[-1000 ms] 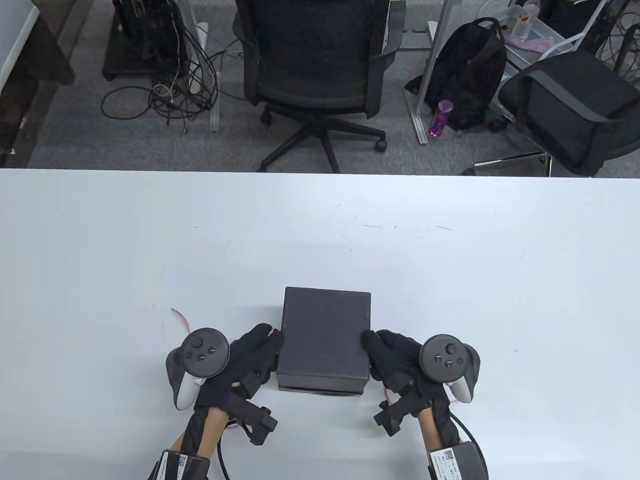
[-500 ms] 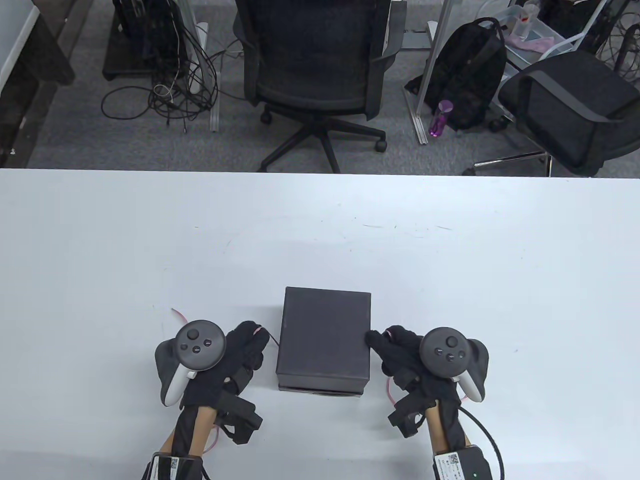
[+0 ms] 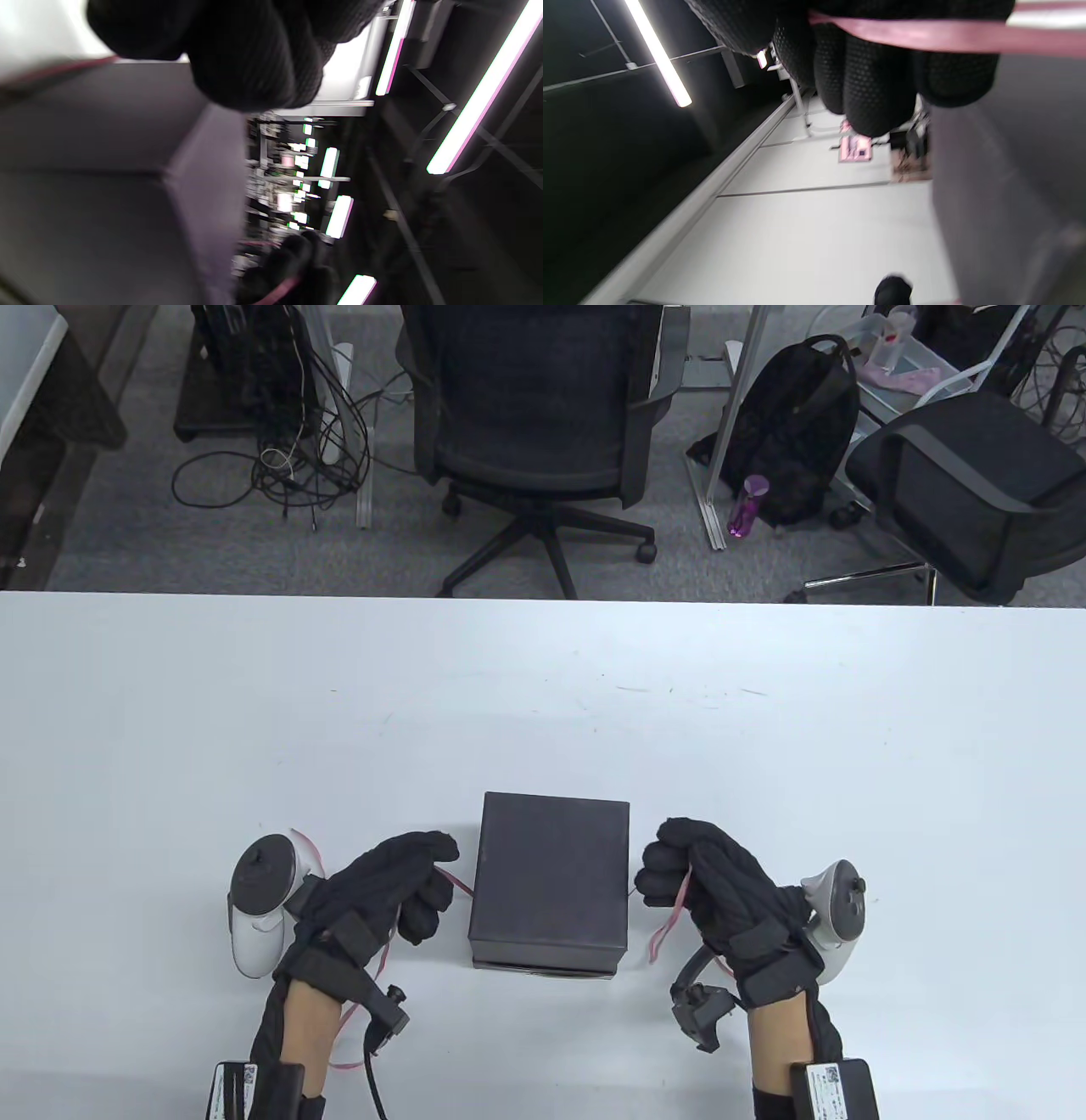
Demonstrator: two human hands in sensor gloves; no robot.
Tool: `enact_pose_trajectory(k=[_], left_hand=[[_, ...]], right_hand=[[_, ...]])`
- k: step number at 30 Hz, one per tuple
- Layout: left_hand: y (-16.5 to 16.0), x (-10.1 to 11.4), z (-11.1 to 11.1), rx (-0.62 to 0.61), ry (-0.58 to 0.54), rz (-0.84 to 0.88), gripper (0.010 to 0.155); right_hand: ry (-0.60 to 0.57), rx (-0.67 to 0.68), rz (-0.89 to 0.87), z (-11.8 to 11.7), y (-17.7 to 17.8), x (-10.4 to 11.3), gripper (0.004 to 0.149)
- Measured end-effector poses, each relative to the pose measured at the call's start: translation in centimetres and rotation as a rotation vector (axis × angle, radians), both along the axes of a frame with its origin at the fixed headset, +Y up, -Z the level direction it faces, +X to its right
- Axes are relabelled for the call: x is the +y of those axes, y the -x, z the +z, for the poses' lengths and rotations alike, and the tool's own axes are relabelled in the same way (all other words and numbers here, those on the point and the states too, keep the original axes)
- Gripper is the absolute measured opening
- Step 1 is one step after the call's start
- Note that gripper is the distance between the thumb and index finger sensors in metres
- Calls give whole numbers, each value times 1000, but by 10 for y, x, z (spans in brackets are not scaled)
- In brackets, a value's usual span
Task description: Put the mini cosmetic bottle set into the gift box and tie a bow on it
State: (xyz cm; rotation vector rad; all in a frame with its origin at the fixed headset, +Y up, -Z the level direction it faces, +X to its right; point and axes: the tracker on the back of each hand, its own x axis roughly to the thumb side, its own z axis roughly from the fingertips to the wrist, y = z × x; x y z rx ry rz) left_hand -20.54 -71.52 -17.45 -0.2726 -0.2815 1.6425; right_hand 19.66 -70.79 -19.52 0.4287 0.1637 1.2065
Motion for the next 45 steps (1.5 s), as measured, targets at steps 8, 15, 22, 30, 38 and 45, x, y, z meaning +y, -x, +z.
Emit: enact_pose_trajectory(k=[8,15,22,30,38,45], left_hand=[[0,65,-11,78,-142,-18,44],[3,110,-12,173,-212,29,44],[1,134,-10,187,-246,-15,45],[-8,166,-9,258,-390,6,44],[-22,149,-11,212,-350,44,43],[-28,162,-7,214,-406,46,44]], right_hand=[[-136,-4,25,-6,15,57,58],[-149,-108,206,-13,20,89,58],[-267,-179,169,-8,25,133,55],[-310,-286,289,-4,37,145,50],[-409,-311,341,6,45,177,53],[-395,-331,370,2,48,161,51]])
